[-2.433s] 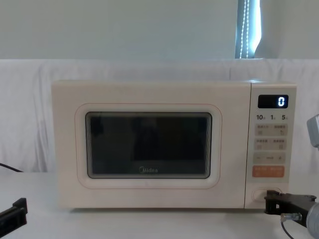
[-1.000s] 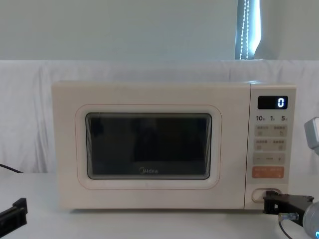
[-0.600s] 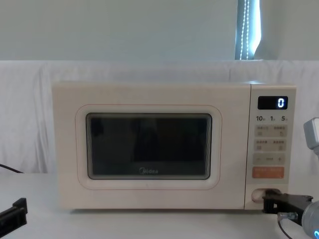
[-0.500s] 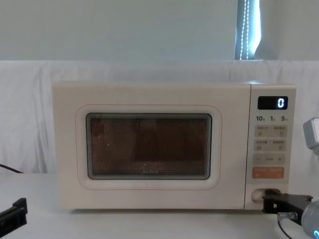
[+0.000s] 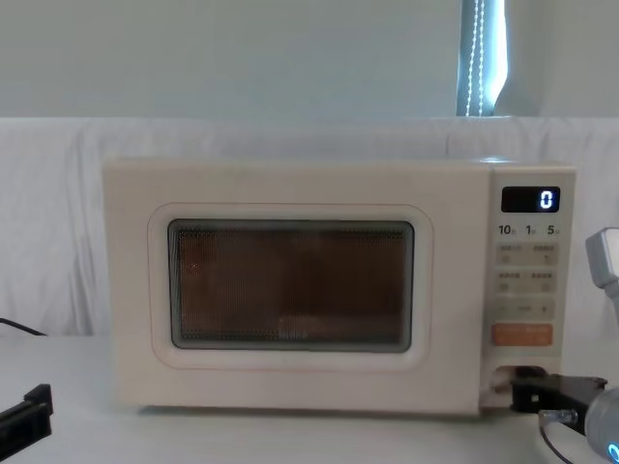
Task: Press the button to open the microwave door with one hand; close the microwave door with the other hand.
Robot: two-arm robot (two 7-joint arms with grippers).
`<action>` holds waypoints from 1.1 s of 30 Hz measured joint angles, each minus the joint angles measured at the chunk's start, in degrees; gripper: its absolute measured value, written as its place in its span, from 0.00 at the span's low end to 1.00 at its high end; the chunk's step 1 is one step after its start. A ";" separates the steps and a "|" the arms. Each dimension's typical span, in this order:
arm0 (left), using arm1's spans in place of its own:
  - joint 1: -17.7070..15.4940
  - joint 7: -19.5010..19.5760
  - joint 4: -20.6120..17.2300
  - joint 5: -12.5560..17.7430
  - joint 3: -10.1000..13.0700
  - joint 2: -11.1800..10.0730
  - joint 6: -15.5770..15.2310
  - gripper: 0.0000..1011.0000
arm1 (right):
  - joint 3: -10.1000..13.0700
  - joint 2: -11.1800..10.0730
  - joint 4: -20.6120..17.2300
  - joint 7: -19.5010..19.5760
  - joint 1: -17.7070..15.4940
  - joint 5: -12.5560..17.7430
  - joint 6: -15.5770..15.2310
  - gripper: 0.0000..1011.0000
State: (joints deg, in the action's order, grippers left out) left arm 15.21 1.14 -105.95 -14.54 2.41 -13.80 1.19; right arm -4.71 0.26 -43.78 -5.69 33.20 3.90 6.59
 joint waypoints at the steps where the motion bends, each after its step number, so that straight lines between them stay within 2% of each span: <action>1: 0.00 0.00 0.00 0.00 -0.01 0.00 0.00 0.99 | 0.04 0.01 0.18 0.05 0.09 -0.02 0.05 0.00; 13: 0.00 0.00 0.00 0.00 0.00 0.00 0.00 0.99 | 0.29 0.12 0.38 0.11 0.07 -0.15 0.33 0.00; 20: 0.00 0.00 0.00 0.00 0.00 0.00 0.00 0.99 | 0.36 -0.03 -4.83 -0.03 -3.36 0.01 -1.37 0.00; 23: 0.00 0.00 0.00 0.00 0.00 0.00 0.00 0.99 | 0.38 -0.08 -8.48 -0.03 -5.78 0.22 -2.33 0.00; 25: 0.00 0.00 0.00 0.00 0.00 0.00 0.00 0.99 | 0.38 -0.08 -9.26 -0.02 -6.32 0.26 -2.48 0.00; 28: 0.00 0.00 0.00 0.00 0.00 0.00 0.00 0.99 | 0.23 -0.16 -13.60 0.13 -9.21 0.28 -3.23 0.00; 31: 0.00 0.00 0.00 0.00 0.00 0.00 0.00 0.99 | 0.05 -0.19 -15.83 0.28 -10.74 0.23 -3.55 0.00; 33: 0.00 0.00 0.00 0.00 0.00 0.00 0.00 0.99 | -0.37 -0.23 -18.81 0.44 -12.86 -0.01 -3.99 0.00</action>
State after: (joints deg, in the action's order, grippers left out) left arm 15.21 1.14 -105.95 -14.54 2.41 -13.81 1.19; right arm -5.07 0.03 -62.60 -5.25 20.35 3.89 2.60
